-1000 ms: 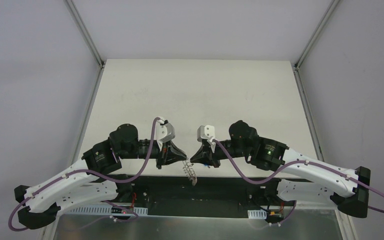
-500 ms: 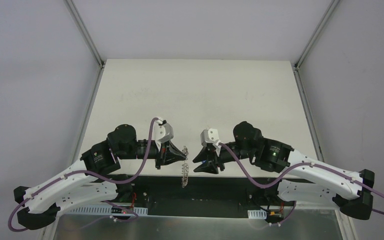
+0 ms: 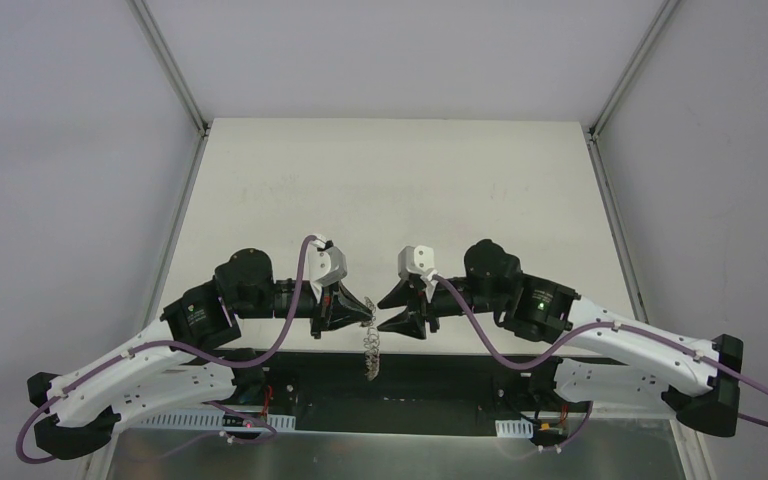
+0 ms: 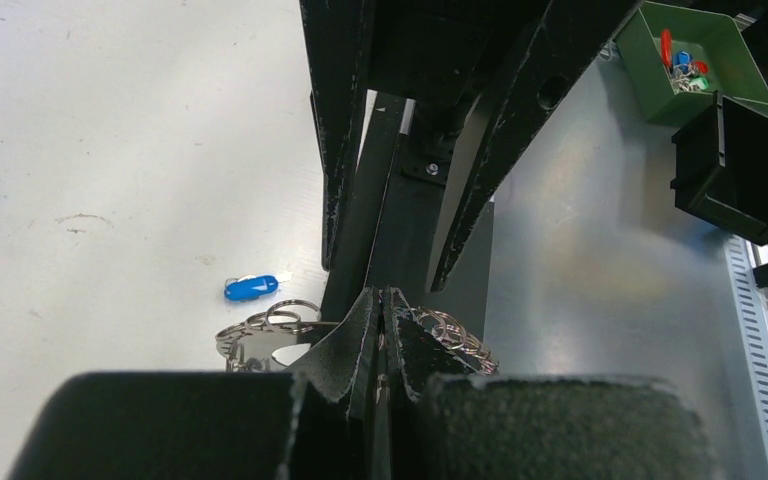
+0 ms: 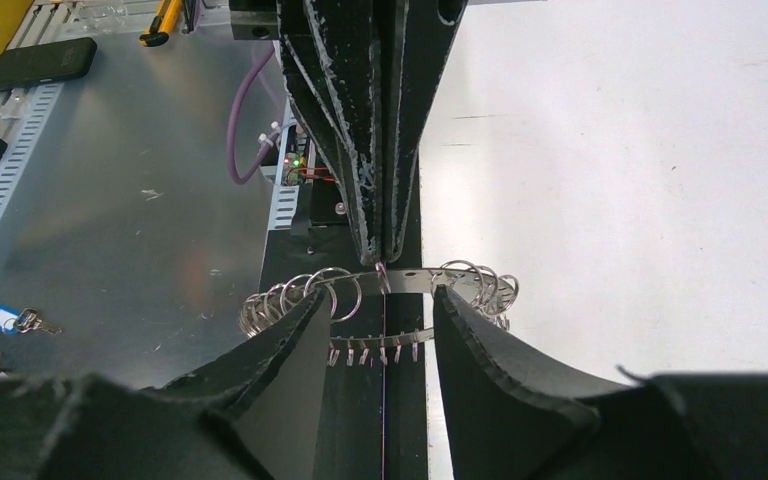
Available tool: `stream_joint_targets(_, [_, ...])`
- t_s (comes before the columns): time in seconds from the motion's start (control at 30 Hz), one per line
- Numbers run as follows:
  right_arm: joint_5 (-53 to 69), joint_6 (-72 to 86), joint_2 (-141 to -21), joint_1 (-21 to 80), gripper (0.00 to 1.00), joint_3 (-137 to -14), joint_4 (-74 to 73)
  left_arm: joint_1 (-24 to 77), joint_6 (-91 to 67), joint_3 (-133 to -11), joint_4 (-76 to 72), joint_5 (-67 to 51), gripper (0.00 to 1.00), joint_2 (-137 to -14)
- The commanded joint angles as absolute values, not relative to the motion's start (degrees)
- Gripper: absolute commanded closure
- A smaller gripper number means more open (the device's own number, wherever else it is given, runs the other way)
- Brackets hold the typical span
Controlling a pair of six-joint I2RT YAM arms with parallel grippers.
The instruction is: Put the keys on the keyring
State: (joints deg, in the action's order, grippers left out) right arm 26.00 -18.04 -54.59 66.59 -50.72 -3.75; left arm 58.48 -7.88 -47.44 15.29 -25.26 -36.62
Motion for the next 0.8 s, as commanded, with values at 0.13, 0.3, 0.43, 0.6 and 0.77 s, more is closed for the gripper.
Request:
stream_joint_targets(0.13, [28.6, -17.1, -55.5, 66.7, 0.6, -51.2, -0.3, 58.7, -7.5, -48.4, 10.2, -26.9, 1.0, -36.0])
stream_joint_targets(0.3, [29.0, -17.2, -56.0, 66.8, 0.62, -51.3, -0.3, 58.6, -7.5, -48.6, 9.9, -27.2, 1.0, -36.1])
stream_joint_targets(0.43, [29.3, -17.1, -56.5, 66.7, 0.65, -51.5, -0.3, 58.6, -7.5, -48.5, 9.8, -27.3, 1.0, -36.0])
stream_joint_targets(0.6, [29.5, -17.1, -57.3, 66.8, 0.7, -51.8, -0.3, 58.5, -7.5, -48.5, 9.7, -27.5, 1.0, -35.8])
stream_joint_targets(0.77, [30.2, -17.1, -57.9, 66.7, 0.76, -52.1, -0.3, 58.6, -7.5, -48.3, 9.7, -27.5, 1.0, -35.8])
